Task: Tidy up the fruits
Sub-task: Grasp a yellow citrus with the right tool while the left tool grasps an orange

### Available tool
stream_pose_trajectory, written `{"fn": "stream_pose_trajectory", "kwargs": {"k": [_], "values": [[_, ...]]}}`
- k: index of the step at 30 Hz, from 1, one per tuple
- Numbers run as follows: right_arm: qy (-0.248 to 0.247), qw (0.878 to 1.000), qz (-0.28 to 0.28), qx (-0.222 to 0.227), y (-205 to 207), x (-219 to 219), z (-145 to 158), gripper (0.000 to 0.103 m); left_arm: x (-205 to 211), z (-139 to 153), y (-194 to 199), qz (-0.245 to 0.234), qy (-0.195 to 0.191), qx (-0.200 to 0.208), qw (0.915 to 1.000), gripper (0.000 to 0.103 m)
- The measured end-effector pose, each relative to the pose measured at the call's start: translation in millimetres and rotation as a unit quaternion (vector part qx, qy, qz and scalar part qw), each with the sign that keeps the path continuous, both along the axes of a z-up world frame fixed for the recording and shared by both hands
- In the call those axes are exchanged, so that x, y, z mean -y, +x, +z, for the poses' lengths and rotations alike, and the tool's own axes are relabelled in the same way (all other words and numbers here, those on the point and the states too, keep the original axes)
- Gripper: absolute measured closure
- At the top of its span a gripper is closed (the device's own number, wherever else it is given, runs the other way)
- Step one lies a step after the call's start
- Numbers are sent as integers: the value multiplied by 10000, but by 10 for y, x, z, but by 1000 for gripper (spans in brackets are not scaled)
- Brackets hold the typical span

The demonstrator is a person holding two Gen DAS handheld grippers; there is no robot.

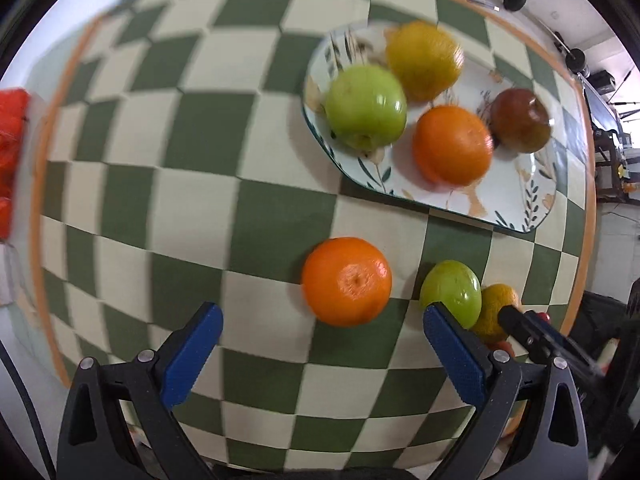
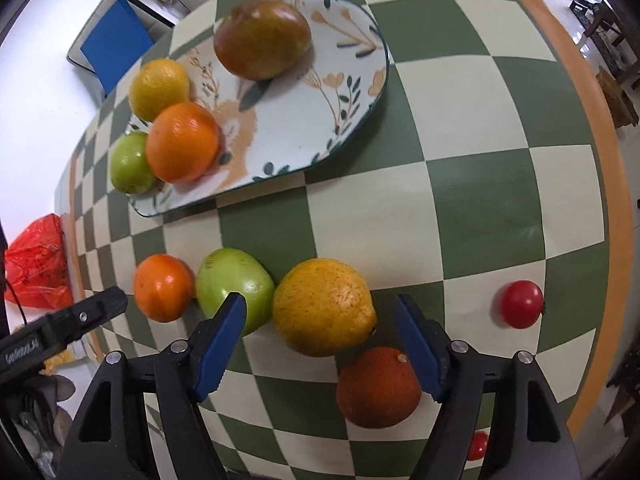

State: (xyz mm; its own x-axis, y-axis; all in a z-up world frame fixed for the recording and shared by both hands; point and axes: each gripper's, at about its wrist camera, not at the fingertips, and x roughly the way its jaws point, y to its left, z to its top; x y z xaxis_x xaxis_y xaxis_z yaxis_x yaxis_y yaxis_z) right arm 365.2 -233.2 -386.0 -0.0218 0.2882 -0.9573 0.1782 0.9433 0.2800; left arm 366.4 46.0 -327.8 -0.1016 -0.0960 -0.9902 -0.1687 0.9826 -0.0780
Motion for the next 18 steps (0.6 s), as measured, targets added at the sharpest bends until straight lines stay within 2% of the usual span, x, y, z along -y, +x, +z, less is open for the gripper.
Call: {"fn": "stream_pose_trajectory", "kwargs": {"k": [5, 10, 15, 18], "values": [[-57, 9998, 124, -175, -14, -32, -205, 28, 28, -322, 60, -132, -109, -259, 9995, 8], [162, 9997, -95, -164, 11, -31, -328, 33, -3, -503, 32, -2, -317, -392, 9987, 12], [118, 9998, -39, -144, 93, -95, -337, 41, 80, -535, 23, -27, -546, -379, 9978, 42], [83, 9998, 63, -172, 125, -161, -333, 43, 131, -515, -16, -68, -464, -313, 9984, 42]]}}
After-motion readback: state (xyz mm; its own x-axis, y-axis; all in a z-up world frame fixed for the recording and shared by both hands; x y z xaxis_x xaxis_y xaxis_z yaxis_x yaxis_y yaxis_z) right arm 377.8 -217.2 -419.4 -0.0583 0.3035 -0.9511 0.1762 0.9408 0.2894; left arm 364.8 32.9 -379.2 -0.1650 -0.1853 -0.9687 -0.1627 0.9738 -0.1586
